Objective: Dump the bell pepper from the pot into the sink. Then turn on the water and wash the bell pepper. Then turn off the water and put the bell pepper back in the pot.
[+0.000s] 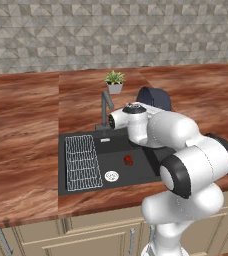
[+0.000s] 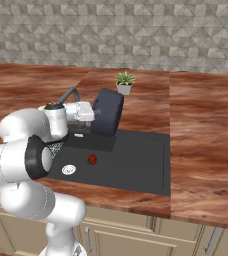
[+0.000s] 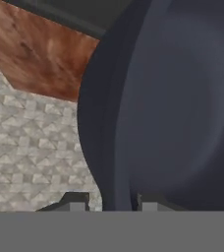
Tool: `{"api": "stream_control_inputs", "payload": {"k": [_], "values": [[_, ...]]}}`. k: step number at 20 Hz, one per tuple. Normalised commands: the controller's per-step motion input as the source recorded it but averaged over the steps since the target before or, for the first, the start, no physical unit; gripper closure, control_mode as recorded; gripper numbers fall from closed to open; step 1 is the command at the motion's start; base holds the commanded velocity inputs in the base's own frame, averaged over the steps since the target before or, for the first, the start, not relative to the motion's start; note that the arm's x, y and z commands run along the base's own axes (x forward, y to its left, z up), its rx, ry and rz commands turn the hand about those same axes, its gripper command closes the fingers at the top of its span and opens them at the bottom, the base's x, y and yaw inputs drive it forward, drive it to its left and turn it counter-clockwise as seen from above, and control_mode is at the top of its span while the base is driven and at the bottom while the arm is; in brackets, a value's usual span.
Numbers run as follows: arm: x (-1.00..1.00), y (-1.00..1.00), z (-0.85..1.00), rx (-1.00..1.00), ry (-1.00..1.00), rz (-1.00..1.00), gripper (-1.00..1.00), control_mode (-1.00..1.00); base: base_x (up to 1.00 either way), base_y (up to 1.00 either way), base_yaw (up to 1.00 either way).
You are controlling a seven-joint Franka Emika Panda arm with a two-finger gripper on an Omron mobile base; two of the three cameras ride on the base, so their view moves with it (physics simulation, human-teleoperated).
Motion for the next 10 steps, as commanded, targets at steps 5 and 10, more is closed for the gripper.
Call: {"api": "stream_control_inputs", "payload": {"k": [5,10], "values": [[-0.07,-0.24,0.00,0.19,-0.02,-0.07,1.00,-1.00,0.00,0.00,0.00],[-0.08,-0.19,0.00,0.20,-0.06,-0.07,1.00,-1.00,0.00,0.00,0.00]]}}
